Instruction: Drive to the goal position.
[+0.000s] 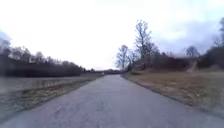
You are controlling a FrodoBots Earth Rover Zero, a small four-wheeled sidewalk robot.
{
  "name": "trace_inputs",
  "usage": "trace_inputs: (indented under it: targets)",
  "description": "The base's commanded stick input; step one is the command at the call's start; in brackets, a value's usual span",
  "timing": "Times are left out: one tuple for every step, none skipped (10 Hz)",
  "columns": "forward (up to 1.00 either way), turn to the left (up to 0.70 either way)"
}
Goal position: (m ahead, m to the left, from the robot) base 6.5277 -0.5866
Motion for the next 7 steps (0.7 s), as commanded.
trace_inputs:
  targets:
    - [0.5, 0.0]
    - [0.5, 0.0]
    - [0.5, 0.0]
    - [0.5, 0.0]
    - [0.5, 0.0]
    - [0.5, 0.0]
    - [0.5, 0.0]
